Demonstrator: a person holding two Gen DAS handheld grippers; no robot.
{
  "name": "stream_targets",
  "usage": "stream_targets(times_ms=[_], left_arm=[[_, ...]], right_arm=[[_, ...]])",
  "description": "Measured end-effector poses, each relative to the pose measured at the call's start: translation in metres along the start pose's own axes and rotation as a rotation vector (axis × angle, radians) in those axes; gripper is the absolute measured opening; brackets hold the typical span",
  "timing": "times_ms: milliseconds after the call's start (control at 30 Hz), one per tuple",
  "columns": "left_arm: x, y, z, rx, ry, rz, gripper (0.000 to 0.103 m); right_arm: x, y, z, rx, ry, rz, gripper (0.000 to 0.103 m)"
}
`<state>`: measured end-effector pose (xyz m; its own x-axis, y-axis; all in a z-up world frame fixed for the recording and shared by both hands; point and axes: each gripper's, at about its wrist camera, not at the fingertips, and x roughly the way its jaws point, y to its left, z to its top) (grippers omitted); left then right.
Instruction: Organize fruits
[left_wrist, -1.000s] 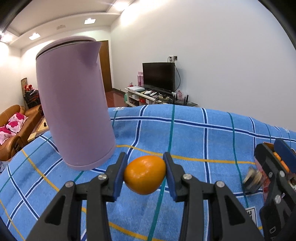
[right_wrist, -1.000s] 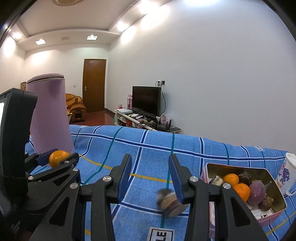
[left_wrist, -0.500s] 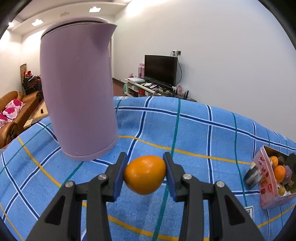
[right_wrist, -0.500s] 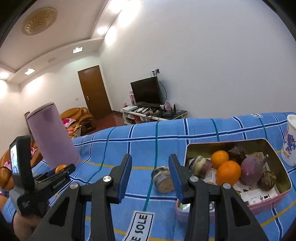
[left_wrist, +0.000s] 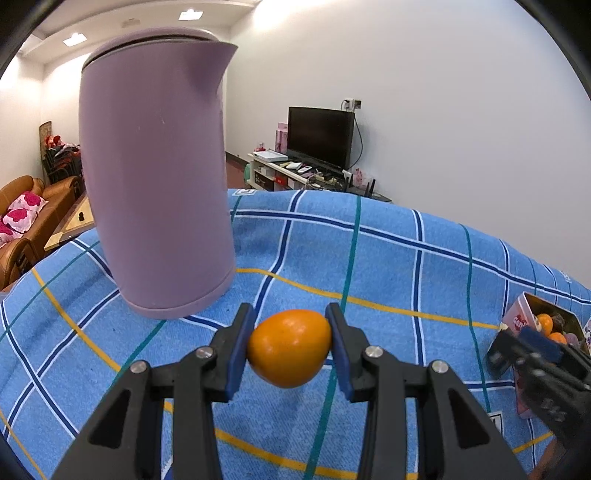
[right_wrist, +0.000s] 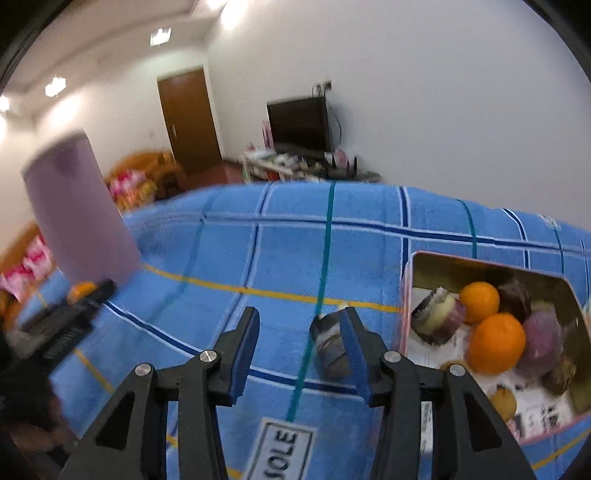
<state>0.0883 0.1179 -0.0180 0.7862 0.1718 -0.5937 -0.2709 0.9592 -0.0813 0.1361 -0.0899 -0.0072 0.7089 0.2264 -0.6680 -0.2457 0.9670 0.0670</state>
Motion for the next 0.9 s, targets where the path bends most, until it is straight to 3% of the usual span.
stream_targets(times_ms=[333, 467, 633, 767, 900], left_arm=[[0.001, -0.001, 0.0, -0.002, 0.008, -0.014, 0.042], [0.001, 0.0, 0.001, -0.006, 0.008, -0.022, 0.042], [0.0, 0.0, 0.001, -0.007, 0.006, -0.025, 0.042], [-0.002, 0.0, 0.003, -0.01, -0.007, -0.026, 0.042], [-0.004, -0.002, 0.001, 0.0, -0.02, -0.02, 0.042]], right_arm=[[0.04, 0.02, 0.014, -0.368, 0.21, -0.208, 0.048], [0.058, 0.01, 0.012, -0.396, 0.289, -0.247, 0.047], [0.064, 0.017, 0.01, -0.46, 0.298, -0.283, 0.041], [0.035, 0.015, 0.011, -0.365, 0.179, -0.23, 0.04], [-0.012, 0.01, 0.011, -0.155, -0.011, -0.004, 0.04]])
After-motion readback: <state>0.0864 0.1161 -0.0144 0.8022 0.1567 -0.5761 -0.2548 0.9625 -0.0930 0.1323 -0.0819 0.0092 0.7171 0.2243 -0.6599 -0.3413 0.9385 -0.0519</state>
